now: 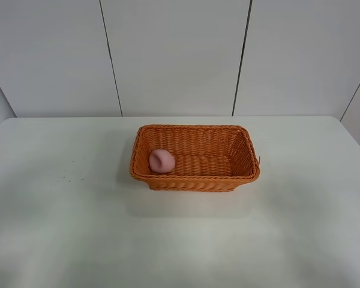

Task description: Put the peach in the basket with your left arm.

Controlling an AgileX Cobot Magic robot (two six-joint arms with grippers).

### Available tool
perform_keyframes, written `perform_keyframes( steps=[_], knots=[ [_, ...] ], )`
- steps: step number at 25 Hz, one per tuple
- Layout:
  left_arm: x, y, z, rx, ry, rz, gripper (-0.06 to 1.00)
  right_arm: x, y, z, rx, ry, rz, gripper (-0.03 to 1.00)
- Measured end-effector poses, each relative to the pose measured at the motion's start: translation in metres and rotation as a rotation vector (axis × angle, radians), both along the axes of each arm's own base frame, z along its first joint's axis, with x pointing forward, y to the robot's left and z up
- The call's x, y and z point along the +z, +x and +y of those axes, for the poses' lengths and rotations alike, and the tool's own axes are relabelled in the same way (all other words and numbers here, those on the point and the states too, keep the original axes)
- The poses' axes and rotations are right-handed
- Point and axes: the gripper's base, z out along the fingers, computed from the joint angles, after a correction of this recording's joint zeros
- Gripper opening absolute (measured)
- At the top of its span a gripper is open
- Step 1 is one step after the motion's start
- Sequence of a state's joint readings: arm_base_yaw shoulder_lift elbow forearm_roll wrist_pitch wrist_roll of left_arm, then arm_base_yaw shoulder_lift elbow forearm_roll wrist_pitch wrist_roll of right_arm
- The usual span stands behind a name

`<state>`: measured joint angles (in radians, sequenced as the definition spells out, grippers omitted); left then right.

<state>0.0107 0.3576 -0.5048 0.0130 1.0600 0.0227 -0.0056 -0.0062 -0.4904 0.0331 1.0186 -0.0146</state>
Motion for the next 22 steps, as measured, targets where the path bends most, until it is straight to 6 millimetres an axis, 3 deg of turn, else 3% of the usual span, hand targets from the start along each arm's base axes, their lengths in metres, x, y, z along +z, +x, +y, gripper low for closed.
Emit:
perform_keyframes(
  steps=[12, 22],
  knots=[
    [0.005, -0.049, -0.001, -0.003, -0.003, -0.347, 0.69, 0.0, 0.0, 0.0, 0.0, 0.0, 0.0, 0.69],
    [0.005, -0.051, -0.002, -0.005, -0.008, -0.364, 0.69, 0.0, 0.0, 0.0, 0.0, 0.0, 0.0, 0.69]
  ],
)
